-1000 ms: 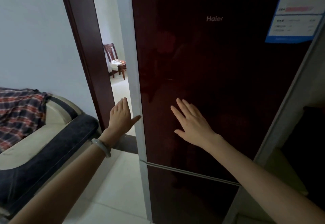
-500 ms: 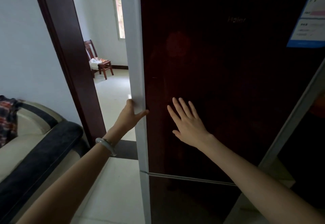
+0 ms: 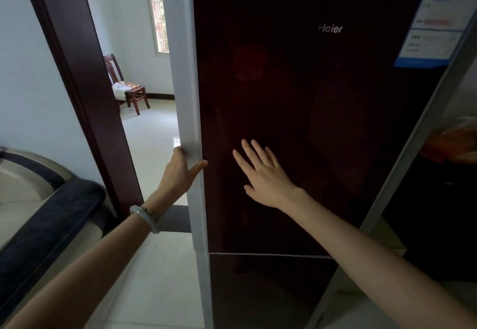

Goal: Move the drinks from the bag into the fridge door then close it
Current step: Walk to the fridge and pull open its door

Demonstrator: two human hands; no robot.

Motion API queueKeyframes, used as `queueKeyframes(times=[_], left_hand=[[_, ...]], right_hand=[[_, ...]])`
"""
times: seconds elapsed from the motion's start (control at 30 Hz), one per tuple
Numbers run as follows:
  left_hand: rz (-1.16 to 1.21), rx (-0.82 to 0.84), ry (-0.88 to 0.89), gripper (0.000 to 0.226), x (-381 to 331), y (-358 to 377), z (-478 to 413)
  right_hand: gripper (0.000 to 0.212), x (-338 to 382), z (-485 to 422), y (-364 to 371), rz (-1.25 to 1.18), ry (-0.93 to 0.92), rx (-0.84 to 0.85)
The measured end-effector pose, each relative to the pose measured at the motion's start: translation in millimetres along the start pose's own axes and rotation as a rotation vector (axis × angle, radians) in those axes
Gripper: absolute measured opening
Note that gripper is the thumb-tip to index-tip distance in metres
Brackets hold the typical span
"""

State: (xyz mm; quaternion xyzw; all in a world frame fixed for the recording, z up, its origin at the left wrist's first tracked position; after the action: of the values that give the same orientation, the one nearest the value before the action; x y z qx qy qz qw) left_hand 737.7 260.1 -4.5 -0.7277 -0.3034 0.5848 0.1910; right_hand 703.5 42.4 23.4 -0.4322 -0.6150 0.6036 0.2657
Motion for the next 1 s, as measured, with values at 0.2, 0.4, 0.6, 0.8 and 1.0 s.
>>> queueKeyframes(times=[0.2,0.4,0.6,0.8,1.0], left_hand=[[-0.085,-0.086,0.065,0.055,-8,-3,62],[-0.133,-0.087,0.063,0.056,-28,-4,130],[-0.099,-0.100,0.090,0.065,-50,2,202],[-0.158,-0.091,0.227,0.067,-77,11,277],[-0.304,-0.023,0.435,0.092,-107,29,353]], right_hand=[[0.084,11,41,-3,-0.004,-0.050,-0.017],[0.083,25,92,-16,-0.087,-0.073,-0.013],[0.080,37,161,-34,-0.218,-0.063,-0.014],[0.078,48,249,-47,-0.258,-0.026,-0.025],[0.080,72,342,-47,-0.306,-0.005,-0.011]])
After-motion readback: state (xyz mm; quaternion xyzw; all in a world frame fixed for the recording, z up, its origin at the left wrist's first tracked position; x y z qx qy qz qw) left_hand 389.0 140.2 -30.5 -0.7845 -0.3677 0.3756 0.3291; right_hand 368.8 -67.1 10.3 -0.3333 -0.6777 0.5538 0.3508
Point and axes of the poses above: each hand's wrist, its own z-axis away from the middle knuckle, its own y-axis out of the palm, x = y × z, the point moved 1 cm from there along -z, towards the middle knuckle, and after that the axes turned 6 degrees about x, right-handed, at the moved point
